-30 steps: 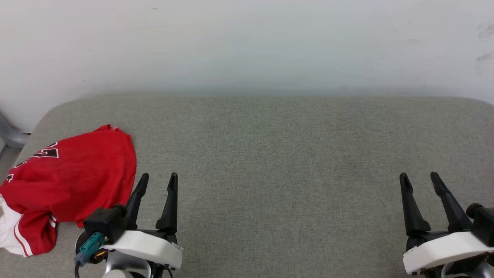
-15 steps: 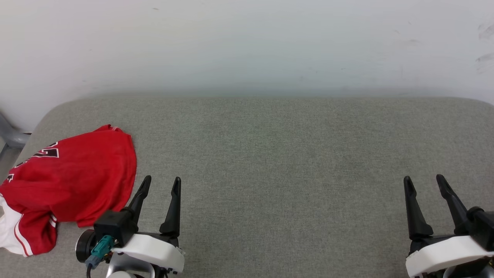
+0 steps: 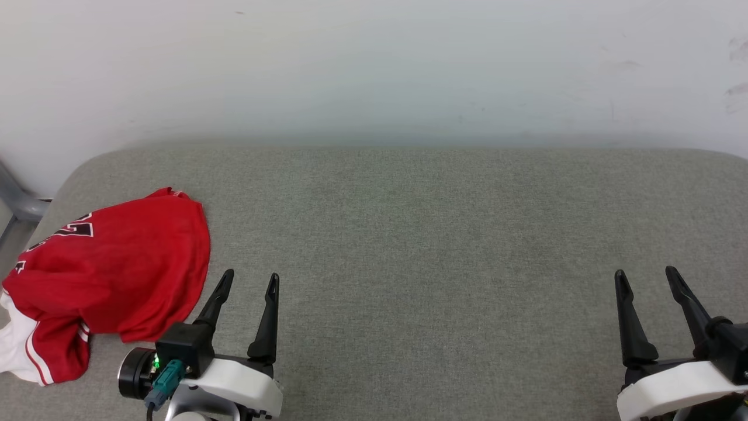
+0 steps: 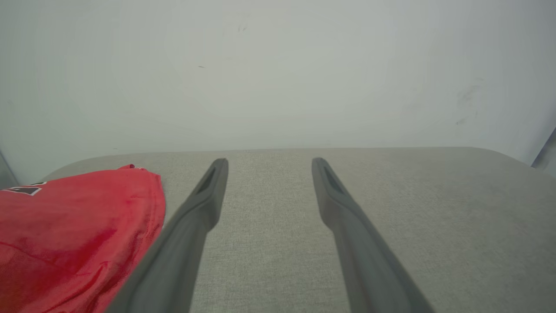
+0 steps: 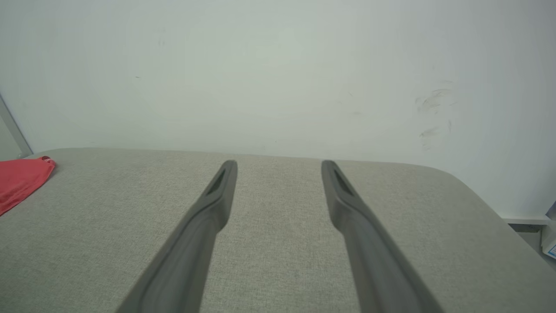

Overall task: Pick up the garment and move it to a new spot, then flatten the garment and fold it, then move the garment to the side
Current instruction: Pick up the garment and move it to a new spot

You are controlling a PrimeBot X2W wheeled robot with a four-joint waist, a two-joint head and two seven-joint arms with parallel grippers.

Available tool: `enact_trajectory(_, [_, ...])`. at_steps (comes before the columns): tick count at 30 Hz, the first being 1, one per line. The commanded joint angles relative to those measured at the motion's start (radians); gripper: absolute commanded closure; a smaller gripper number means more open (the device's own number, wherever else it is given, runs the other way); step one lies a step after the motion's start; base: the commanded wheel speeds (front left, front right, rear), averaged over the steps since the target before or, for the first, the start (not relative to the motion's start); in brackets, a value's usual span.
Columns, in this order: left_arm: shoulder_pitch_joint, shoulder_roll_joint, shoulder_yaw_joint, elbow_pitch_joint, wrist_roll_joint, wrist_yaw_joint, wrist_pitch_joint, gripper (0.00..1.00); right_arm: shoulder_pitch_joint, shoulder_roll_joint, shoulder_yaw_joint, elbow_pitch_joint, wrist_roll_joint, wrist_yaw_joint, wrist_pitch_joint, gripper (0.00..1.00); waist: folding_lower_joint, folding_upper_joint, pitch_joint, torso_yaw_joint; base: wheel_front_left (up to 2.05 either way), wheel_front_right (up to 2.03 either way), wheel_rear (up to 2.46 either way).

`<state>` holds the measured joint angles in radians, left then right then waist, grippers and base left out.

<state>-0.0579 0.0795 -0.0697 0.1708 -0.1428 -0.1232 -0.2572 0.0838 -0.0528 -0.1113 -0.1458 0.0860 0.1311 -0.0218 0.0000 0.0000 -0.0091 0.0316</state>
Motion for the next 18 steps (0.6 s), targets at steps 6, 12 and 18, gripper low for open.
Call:
enact_trajectory(6, [-0.023, -0.004, 0.005, 0.018, 0.009, -0.004, -0.009, 0.0, 0.011, 0.004, 0.008, -0.01, -0.021, -0.001, -0.01, 0.0, 0.0, 0.0, 0.0, 0.023, 0.0, 0.0, 0.0])
enact_trajectory(12, [-0.034, -0.008, 0.011, 0.029, -0.004, -0.003, -0.008, 0.0, 0.015, 0.004, 0.035, -0.024, -0.025, -0.001, -0.006, 0.0, 0.0, 0.0, 0.003, 0.082, 0.0, 0.0, 0.0])
enact_trajectory(18, [-0.042, -0.009, 0.023, 0.03, -0.011, 0.004, -0.008, 0.0, 0.004, 0.004, 0.071, -0.026, -0.023, -0.001, -0.005, 0.0, 0.0, 0.0, 0.007, 0.171, 0.0, 0.0, 0.0])
